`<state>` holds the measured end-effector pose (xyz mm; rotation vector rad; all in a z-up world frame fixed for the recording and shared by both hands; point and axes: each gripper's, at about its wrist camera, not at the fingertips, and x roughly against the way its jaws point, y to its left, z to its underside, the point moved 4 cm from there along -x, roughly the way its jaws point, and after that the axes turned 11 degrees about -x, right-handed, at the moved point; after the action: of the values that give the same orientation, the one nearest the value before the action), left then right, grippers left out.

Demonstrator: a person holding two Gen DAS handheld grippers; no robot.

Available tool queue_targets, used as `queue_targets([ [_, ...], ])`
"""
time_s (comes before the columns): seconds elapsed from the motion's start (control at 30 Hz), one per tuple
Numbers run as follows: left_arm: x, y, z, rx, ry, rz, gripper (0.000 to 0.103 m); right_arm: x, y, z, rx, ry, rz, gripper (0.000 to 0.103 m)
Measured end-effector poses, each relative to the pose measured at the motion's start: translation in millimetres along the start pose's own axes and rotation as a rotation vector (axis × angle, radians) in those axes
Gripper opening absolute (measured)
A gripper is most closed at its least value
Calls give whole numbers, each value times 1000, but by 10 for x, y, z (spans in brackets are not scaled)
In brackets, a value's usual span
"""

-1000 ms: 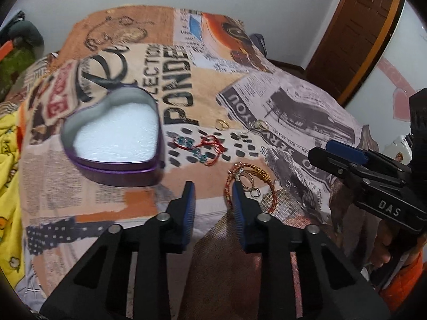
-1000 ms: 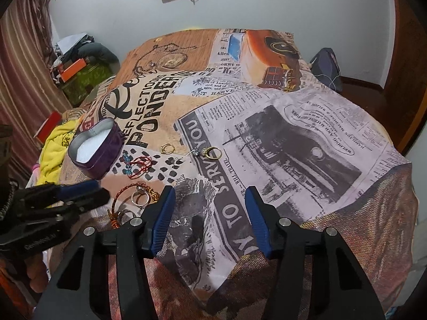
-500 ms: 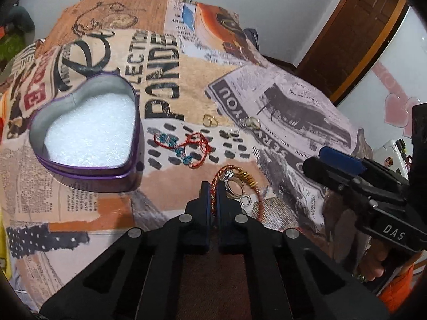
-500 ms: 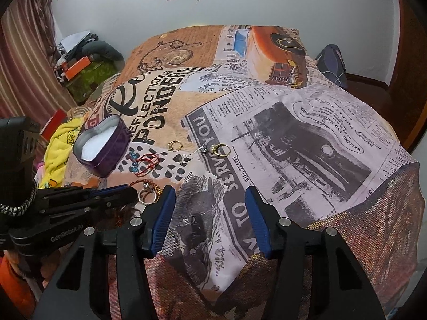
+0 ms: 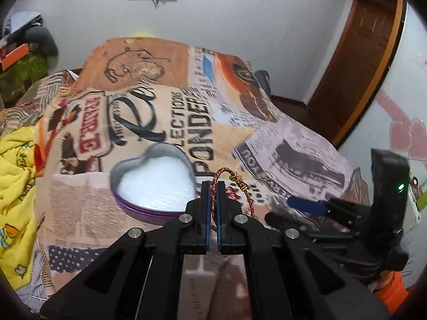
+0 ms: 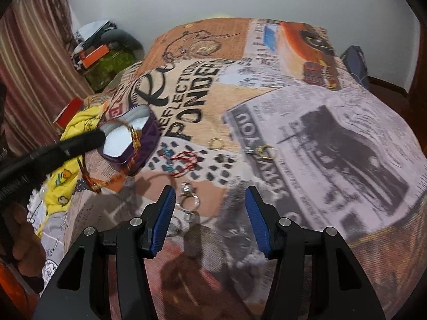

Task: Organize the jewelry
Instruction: 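Grasp the silver ring with the right tool while the left tool lifts the bracelet, then lower the bracelet into the heart tin with the left tool while the right tool drops the ring in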

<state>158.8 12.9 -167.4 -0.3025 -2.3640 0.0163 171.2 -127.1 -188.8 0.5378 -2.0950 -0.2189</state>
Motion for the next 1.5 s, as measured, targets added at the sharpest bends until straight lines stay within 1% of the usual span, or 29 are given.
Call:
queue_targets([
  [0.13, 38, 91, 24, 8, -10, -24, 2, -185, 74, 18, 7, 47, -21, 50],
  [0.17, 36, 107, 29, 8, -10, -28, 2, -207, 79, 21, 5, 52, -22, 48],
  [0.2, 38, 117, 45, 8, -10, -32, 2, -240, 83, 14, 5, 57, -21, 40],
  [0.3, 28, 135, 78, 6, -8, -41, 2, -295, 97, -5, -4, 81, -36, 29],
  [0.33, 21, 142, 83, 6, -7, -44, 2, -312, 108, -9, -6, 85, -37, 27],
  [0.4, 14, 144, 86, 6, -7, -48, 2, -350, 124, -14, 5, 91, -25, 15],
  [0.47, 20, 151, 89, 7, -8, -50, 2, -355, 127, -7, 16, 93, -20, 15],
  [0.53, 36, 157, 90, 8, -11, -52, 2, -333, 123, 5, 15, 86, -24, 12],
  [0.73, 122, 190, 60, 15, -31, -67, 2, -262, 145, -33, 8, 69, -26, 11],
  [0.87, 214, 204, 27, 15, -51, -80, 2, -158, 193, -73, 14, 42, -28, 11],
  [1.07, 353, 260, -59, 10, -88, -101, 2, 39, 304, -210, 25, -23, -40, 11],
  [1.23, 387, 339, -139, 5, -108, -117, 2, 152, 435, -342, 44, -74, -54, 11],
  [1.33, 367, 406, -166, 8, -109, -116, 2, 173, 510, -427, 51, -95, -65, 11],
  [1.5, 241, 525, -182, 7, -80, -99, 2, 151, 623, -536, 63, -113, -84, 11],
])
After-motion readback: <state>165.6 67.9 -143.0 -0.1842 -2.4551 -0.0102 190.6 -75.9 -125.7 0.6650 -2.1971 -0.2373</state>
